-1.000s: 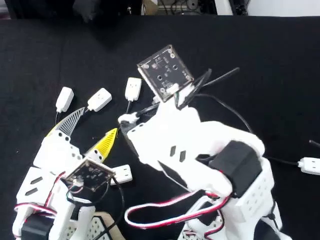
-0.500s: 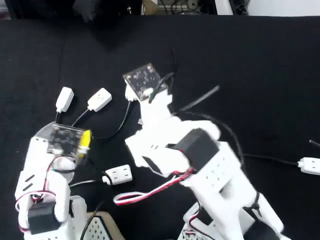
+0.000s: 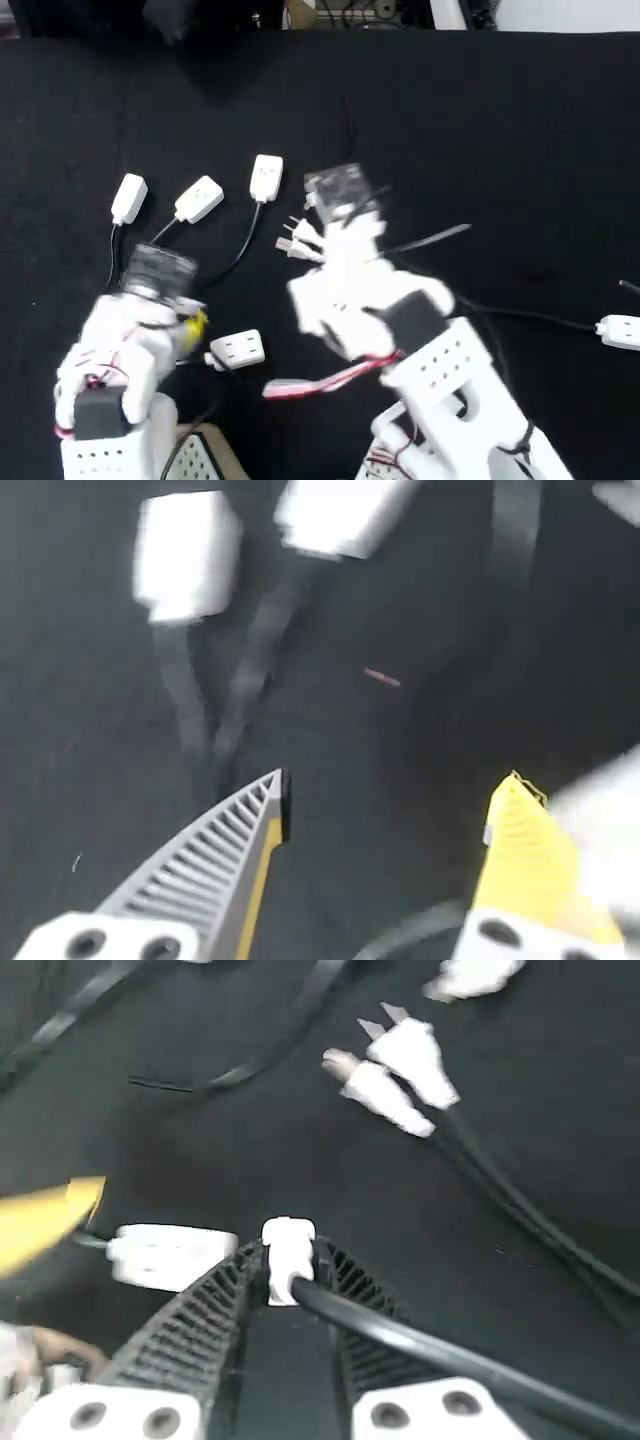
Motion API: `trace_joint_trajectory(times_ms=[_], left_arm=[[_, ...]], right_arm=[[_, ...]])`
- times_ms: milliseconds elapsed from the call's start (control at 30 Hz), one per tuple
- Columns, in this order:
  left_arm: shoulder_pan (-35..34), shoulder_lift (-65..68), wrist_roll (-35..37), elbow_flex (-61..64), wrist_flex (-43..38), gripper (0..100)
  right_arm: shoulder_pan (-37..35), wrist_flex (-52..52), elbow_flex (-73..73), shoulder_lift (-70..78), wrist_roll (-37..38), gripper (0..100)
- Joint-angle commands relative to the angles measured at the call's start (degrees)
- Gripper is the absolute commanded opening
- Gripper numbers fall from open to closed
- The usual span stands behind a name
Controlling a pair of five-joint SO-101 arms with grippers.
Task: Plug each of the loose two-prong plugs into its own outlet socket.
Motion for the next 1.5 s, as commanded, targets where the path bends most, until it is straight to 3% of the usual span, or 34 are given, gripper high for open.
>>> trace_joint_trajectory(times_ms=[0,233,433,600,767,867,1100,1300,1467], left_arm=[[7.9,5.3,-11.4,-8.5,6.9,32],[17.1,32.4,-17.1,-24.3,10.0,32],[22.4,48.1,-17.1,-24.6,1.6,32],[23.7,47.7,-17.1,-15.1,-10.5,32],[26.2,46.9,-16.7,-6.5,-20.8,32],[26.5,46.9,-16.6,-5.7,-22.5,32],[27.6,47.4,-12.1,-5.4,-27.2,32],[33.4,47.5,-9.9,-4.5,-24.8,18],[33.3,47.5,-9.8,-4.4,-24.7,19]], right_arm=[[8.9,5.6,-7.6,2.0,3.5,1.2],[10.2,5.4,-10.2,9.5,3.6,1.2],[10.3,6.4,-10.1,7.7,3.6,1.2],[10.5,11.0,-10.4,3.5,3.7,1.2],[16.4,12.8,-10.4,-4.9,5.9,1.2],[18.9,14.6,-10.2,-9.7,8.2,1.2],[16.3,16.4,-10.1,-17.1,8.0,1.2],[16.2,16.4,-10.1,-17.5,8.4,1.2],[16.2,17.1,-10.1,-17.9,8.4,1.2]])
